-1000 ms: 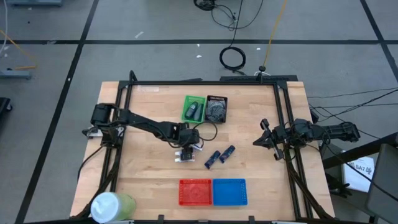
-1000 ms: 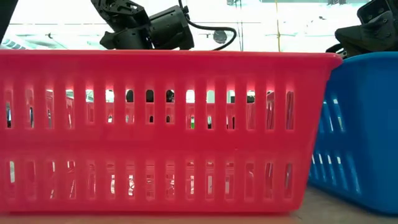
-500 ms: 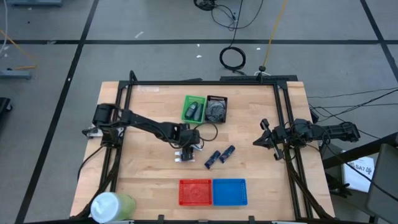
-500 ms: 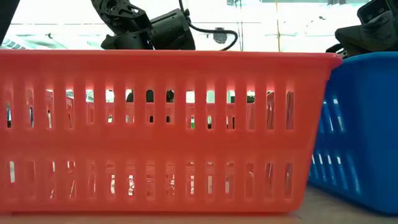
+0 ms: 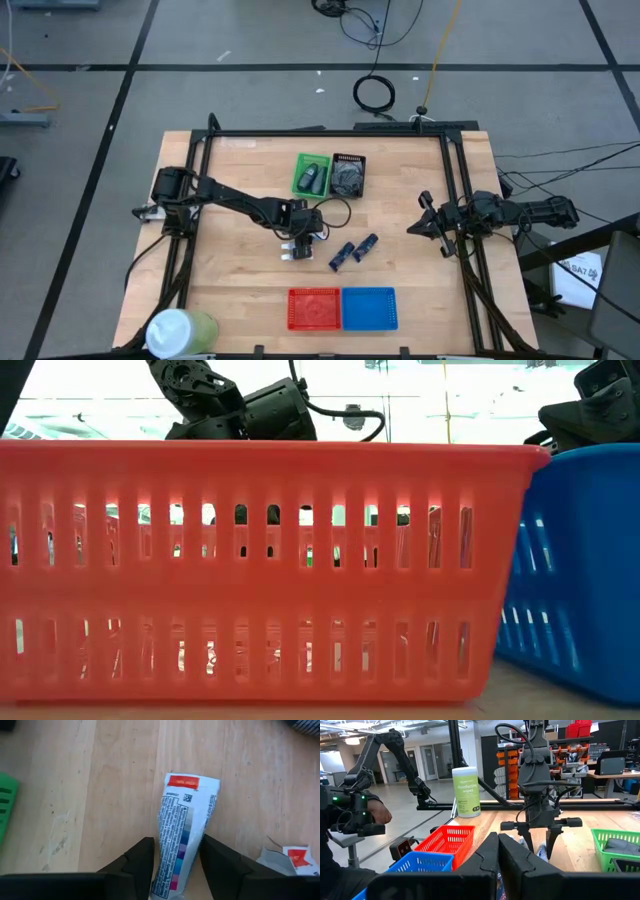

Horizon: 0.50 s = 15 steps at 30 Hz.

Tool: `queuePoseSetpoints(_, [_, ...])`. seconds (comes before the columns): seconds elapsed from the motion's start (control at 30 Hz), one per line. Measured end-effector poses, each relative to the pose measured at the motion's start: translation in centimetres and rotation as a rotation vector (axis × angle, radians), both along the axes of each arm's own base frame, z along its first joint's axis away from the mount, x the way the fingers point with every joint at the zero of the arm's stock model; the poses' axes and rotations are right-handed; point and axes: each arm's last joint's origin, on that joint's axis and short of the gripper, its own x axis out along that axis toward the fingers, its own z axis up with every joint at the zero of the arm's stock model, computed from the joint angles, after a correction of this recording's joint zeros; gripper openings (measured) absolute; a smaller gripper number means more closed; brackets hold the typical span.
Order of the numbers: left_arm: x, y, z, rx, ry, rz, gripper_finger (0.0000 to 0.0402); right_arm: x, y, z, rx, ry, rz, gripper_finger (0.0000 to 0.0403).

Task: Pick & Place Travel size toiletries
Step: Put the top toothpaste into the red bin

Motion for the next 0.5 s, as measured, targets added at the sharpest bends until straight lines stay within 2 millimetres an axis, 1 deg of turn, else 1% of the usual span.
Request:
queuePoseSetpoints(0.27, [-0.02, 0.01, -0.01, 0.008, 0.002, -0.013, 0.0099, 0.00, 0.00, 0.00, 0.000, 0.000, 0.000, 0.0000])
queuePoseSetpoints(0.5, [-0.02, 0.02, 0.00, 0.009, 0.002, -0.014, 0.0073, 0.00, 0.00, 0.00, 0.000, 0.000, 0.000, 0.0000])
